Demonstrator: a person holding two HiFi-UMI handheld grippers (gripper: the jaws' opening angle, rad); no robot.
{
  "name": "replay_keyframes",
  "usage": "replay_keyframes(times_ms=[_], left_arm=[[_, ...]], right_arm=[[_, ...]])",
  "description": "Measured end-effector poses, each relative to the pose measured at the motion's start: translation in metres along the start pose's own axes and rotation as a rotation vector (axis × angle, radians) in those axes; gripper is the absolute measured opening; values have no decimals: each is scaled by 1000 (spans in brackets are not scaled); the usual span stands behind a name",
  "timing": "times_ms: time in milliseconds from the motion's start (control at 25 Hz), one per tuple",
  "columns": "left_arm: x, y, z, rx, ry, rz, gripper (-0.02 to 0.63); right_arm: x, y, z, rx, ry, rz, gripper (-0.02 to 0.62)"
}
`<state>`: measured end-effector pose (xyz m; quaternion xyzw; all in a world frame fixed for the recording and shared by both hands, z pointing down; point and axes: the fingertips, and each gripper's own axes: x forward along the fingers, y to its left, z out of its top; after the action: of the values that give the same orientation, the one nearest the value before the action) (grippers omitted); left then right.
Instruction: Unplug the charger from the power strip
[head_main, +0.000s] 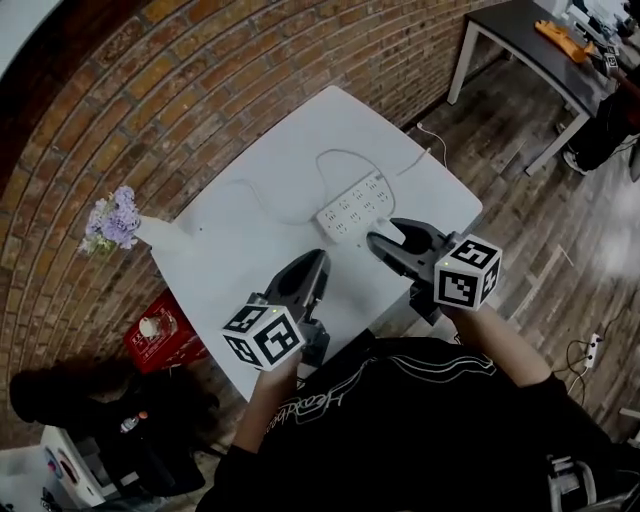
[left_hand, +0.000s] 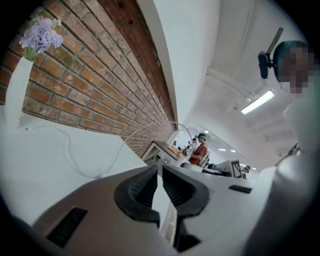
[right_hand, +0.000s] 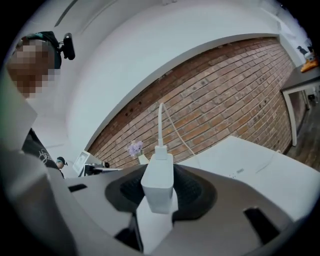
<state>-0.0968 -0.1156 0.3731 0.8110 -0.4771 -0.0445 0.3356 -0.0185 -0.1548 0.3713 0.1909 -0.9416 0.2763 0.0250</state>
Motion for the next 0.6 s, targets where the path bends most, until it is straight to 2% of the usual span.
replay_keyframes(times_ms=[200, 440, 600], left_arm=[[-28, -44, -4, 78, 10, -53, 20], [-54, -78, -1, 203, -25, -55, 17], [-60, -87, 1, 210, -47, -50, 15]], right_arm=[[-29, 28, 0, 1, -11, 51, 118], [-55, 55, 3, 3, -31, 104, 118], [-65, 68, 9, -6, -41, 131, 118]])
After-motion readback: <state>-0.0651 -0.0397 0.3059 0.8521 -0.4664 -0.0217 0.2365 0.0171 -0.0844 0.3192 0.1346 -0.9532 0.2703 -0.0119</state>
